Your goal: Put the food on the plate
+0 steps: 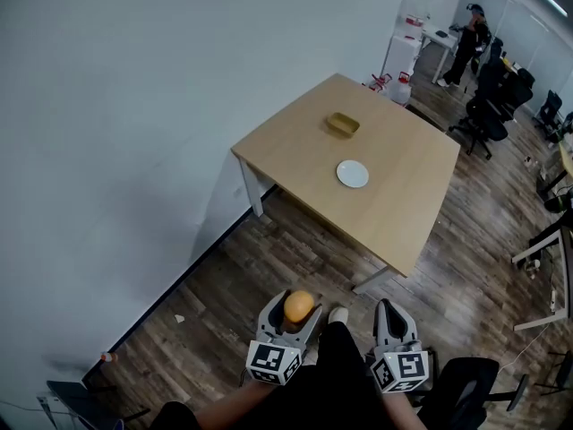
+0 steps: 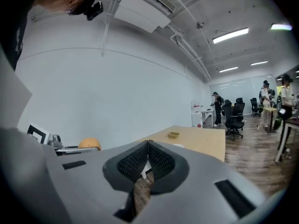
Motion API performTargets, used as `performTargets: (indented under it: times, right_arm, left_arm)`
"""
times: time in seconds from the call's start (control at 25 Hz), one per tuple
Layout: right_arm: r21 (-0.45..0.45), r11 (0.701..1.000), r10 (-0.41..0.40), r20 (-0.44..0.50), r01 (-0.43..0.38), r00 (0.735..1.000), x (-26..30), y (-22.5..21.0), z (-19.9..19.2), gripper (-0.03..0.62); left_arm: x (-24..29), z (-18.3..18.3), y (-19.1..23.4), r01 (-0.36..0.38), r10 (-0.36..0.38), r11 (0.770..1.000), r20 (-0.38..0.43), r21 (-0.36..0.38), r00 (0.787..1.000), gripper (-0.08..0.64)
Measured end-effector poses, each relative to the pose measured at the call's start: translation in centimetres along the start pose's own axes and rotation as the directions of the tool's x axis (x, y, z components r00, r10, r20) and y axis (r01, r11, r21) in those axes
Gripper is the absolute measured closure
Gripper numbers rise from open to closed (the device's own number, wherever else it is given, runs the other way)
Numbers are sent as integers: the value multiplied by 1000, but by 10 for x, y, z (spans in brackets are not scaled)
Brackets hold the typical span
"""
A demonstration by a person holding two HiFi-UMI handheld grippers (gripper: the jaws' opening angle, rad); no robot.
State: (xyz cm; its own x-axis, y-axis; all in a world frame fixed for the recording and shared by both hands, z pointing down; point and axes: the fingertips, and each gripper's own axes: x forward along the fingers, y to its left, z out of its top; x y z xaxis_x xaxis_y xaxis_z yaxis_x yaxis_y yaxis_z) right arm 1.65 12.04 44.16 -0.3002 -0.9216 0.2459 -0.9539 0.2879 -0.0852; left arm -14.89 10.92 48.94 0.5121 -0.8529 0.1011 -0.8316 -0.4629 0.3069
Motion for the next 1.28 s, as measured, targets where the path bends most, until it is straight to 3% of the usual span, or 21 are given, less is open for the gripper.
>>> performTargets:
  times: [0.2, 0.4, 0.64, 1.28]
  right_arm:
    - [-12, 999, 50, 49, -49, 998, 29, 6, 14, 532]
    - [-8, 998, 61, 48, -61, 997, 60, -8, 10, 532]
    - [50, 995, 82, 44, -84, 996, 116, -43, 17, 532]
    - [39, 989, 142, -69, -140, 987, 271, -151, 36, 532]
  left_arm:
    - [17, 13, 13, 46, -44, 999, 47, -29, 998, 247]
    - [51, 16, 30, 21, -21, 1000, 37, -11, 999, 247]
    - [112, 22, 45, 20, -20, 999, -11, 49, 1000, 247]
    - [301, 35, 88, -72, 74, 997, -71, 31, 995, 247]
